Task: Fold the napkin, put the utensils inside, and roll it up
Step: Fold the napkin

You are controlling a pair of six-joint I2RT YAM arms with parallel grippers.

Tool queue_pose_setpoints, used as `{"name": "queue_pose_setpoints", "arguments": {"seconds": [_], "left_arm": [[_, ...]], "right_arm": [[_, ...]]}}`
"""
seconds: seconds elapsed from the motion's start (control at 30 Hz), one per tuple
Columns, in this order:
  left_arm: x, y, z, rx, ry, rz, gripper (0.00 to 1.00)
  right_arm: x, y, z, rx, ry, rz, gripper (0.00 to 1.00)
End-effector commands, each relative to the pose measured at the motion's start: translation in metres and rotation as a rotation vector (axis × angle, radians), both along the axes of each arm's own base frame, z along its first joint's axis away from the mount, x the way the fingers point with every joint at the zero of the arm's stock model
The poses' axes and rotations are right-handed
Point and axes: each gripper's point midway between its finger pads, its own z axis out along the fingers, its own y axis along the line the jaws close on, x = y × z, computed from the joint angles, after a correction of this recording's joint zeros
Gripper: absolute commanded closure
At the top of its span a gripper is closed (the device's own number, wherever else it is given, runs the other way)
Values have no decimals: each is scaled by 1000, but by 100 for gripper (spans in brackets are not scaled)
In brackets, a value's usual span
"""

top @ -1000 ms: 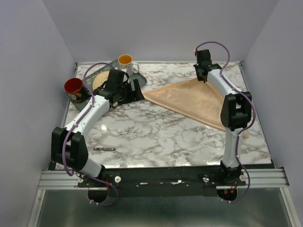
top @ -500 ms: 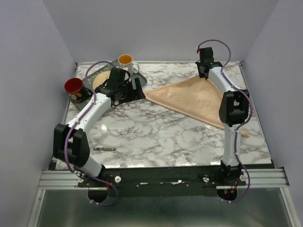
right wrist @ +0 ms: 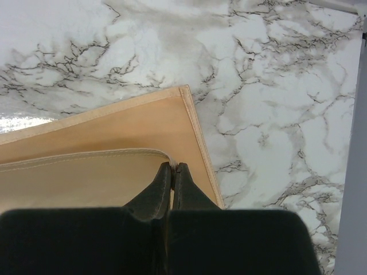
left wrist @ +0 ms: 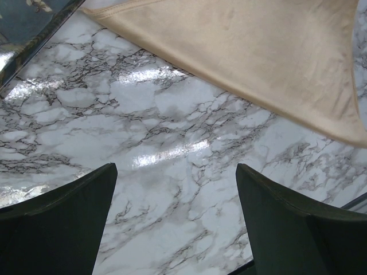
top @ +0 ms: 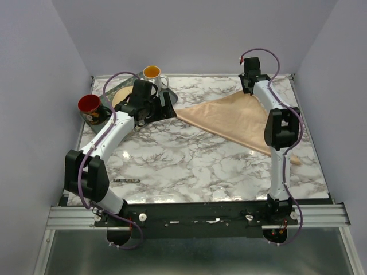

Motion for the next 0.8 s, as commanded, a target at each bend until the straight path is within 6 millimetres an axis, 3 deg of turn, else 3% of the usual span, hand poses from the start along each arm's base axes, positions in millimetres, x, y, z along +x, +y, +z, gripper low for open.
{"name": "queue_pose_setpoints", "arguments": {"seconds": [0.0, 0.37, 0.77], "left_arm": [[2, -6, 5, -4, -10, -27, 6], [3, -6, 4, -4, -5, -28, 6], [3, -7, 6, -1, -11, -39, 6]], "right_arm": [[16, 2, 0, 6, -32, 24, 98], [25, 5, 5, -4, -48, 72, 96], [19, 0, -17, -2, -6, 44, 93]]}}
